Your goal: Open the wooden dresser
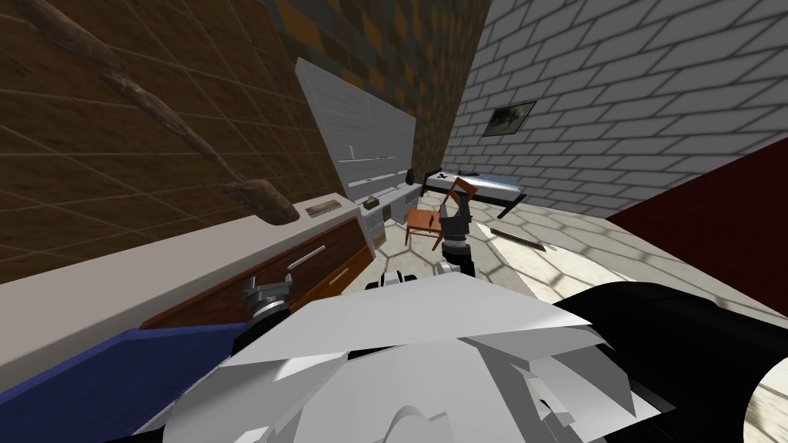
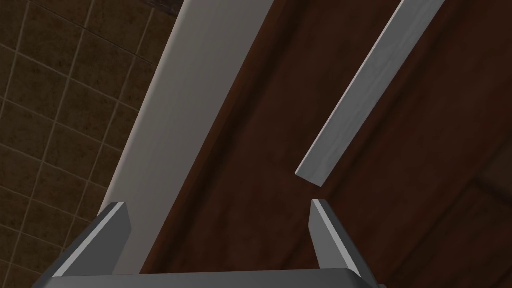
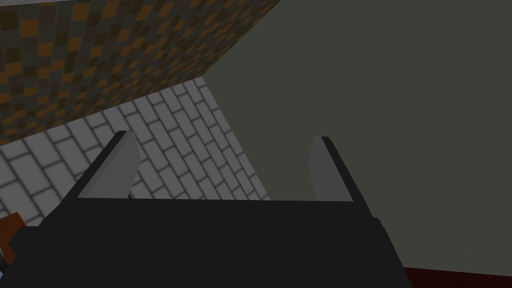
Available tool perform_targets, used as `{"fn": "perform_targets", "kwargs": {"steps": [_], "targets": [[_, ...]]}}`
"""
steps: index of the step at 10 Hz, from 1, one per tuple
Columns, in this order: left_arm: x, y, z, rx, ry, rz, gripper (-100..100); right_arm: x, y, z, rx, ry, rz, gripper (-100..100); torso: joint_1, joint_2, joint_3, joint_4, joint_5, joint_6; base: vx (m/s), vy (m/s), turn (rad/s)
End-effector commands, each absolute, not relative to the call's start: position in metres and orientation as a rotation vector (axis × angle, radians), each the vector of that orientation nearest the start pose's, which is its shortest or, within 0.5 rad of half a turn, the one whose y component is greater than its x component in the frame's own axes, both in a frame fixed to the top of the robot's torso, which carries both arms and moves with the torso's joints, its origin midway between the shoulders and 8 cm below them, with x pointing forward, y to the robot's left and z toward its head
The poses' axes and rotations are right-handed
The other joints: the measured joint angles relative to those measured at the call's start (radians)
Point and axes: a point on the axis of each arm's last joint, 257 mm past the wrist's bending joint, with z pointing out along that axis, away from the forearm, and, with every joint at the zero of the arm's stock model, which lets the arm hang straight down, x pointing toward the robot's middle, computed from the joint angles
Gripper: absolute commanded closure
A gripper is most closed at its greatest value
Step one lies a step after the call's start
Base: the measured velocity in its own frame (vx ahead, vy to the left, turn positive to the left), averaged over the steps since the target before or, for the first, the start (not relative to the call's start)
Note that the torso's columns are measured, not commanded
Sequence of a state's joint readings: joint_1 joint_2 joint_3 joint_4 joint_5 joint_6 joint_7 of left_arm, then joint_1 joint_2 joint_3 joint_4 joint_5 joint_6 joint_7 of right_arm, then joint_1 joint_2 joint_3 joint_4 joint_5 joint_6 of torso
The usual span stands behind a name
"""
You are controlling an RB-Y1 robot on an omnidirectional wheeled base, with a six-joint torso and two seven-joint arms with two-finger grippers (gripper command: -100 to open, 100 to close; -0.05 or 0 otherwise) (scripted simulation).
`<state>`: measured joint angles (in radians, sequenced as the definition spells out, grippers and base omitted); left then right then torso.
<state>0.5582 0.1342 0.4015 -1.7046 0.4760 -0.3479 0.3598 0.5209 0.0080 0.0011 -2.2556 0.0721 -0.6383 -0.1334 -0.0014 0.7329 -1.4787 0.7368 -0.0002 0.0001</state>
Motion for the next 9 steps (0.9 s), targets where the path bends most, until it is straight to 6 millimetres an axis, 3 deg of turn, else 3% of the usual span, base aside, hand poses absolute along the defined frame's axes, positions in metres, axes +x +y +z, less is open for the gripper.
{"fn": "perform_targets", "kwargs": {"steps": [1, 4, 6, 9], "targets": [[0.284, 0.552, -0.259, -1.597, 0.38, -1.115, -100, 0.324, -0.268, 0.032, 0.585, 0.558, 1.402, 0, 0.001, -0.002, -0.002, -0.001, 0.0, 0.0, 0.233, 0.012, 0.0], [0.277, 0.538, -0.28, -1.656, 0.294, -1.123, -100, 0.325, -0.268, 0.032, 0.585, 0.558, 1.402, 0, 0.01, 0.004, 0.004, 0.001, 0.005, 0.005, 0.071, 0.008, 0.003], [0.272, 0.528, -0.293, -1.693, 0.236, -1.126, -100, 0.325, -0.268, 0.032, 0.585, 0.558, 1.402, 0, 0.003, 0.006, 0.003, 0.001, 0.001, 0.0, 0.012, 0.009, -0.008], [0.269, 0.531, -0.291, -1.699, 0.226, -1.125, -100, 0.325, -0.268, 0.032, 0.585, 0.558, 1.402, 0, 0.001, 0.005, 0.003, 0.001, 0.0, 0.0, 0.028, 0.021, -0.004]]}}
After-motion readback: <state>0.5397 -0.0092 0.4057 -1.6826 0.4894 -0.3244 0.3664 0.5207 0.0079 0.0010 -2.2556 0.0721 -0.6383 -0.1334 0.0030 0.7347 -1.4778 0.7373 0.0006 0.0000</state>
